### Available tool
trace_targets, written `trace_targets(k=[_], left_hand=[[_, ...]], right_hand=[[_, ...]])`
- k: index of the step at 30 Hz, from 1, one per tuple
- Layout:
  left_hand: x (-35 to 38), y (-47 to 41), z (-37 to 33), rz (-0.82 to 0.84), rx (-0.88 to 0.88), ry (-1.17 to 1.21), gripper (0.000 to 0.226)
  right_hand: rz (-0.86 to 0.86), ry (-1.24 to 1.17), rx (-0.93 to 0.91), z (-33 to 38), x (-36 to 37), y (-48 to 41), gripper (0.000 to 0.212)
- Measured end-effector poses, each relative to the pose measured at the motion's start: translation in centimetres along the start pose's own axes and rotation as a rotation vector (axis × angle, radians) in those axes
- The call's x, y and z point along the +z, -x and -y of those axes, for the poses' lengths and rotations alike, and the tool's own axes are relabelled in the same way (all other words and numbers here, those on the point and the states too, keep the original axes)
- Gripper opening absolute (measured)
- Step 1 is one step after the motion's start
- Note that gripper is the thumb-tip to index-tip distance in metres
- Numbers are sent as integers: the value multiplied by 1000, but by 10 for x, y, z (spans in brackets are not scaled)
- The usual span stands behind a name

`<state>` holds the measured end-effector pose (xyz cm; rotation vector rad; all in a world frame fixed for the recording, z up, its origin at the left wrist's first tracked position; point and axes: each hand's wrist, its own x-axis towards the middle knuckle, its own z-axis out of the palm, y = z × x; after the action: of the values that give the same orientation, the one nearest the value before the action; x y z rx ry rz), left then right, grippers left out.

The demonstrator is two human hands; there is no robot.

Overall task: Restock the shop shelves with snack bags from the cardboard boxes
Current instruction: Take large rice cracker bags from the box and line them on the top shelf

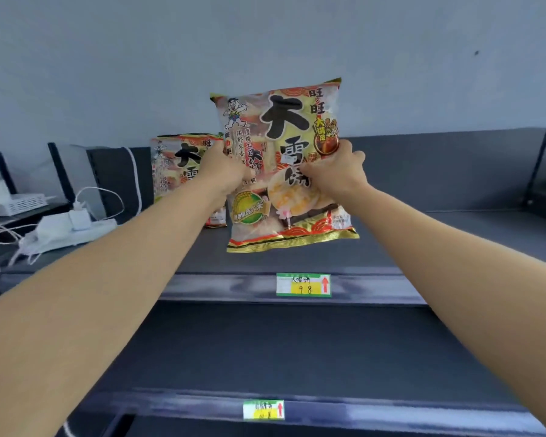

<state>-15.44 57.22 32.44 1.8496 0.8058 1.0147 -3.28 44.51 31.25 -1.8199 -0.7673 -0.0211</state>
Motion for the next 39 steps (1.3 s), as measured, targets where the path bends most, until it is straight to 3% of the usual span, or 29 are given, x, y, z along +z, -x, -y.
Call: trace_targets(k=[14, 24, 39], left_hand=[[-2, -130, 84, 206, -103, -82, 86], [8, -178, 117, 167, -64, -120, 72], [16, -181, 122, 142, -10, -254, 49]], right_hand=[[-14, 87, 147, -23, 109, -79, 71], [14, 68, 206, -39, 145, -112, 59], [-27, 222, 199, -49, 151, -111, 63]])
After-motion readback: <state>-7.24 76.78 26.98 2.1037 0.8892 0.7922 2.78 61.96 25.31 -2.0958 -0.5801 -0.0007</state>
